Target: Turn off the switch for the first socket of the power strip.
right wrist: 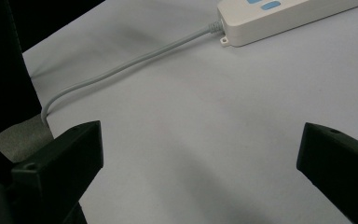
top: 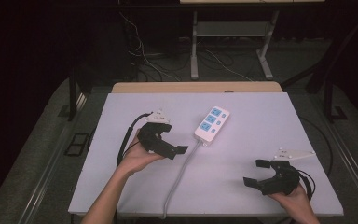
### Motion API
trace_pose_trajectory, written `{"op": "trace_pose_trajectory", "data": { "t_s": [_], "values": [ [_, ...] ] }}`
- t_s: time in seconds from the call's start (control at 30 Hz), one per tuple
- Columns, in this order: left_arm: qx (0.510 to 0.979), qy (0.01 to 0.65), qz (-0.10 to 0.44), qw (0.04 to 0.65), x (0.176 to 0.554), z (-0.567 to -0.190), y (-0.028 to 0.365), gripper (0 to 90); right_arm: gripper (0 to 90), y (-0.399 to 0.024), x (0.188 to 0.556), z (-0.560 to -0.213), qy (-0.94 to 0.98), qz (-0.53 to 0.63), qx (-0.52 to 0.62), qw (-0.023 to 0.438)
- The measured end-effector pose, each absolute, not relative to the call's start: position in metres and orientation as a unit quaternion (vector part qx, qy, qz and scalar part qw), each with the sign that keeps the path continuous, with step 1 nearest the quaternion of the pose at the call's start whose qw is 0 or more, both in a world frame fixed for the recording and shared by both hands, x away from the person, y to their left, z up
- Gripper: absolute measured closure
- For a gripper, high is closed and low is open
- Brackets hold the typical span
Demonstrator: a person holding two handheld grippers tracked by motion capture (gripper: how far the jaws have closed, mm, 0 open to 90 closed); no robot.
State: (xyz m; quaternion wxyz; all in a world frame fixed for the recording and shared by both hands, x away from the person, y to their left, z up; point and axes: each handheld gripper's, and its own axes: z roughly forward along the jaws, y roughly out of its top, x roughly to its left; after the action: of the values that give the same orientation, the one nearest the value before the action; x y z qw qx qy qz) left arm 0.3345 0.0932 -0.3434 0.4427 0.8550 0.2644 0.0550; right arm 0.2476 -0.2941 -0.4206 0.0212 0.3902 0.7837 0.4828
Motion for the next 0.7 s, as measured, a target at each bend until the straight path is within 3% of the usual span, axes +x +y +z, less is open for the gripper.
{"op": "trace_pose_trajectory", "data": {
  "t_s": [0.7],
  "values": [
    [0.875, 0.240, 0.055, 0.417, 0.361, -0.330, 0.069, 0.0, 0.2, -0.294, 0.247, -0.421, 0.784, 0.482, 0.391, 0.019]
  ]
}}
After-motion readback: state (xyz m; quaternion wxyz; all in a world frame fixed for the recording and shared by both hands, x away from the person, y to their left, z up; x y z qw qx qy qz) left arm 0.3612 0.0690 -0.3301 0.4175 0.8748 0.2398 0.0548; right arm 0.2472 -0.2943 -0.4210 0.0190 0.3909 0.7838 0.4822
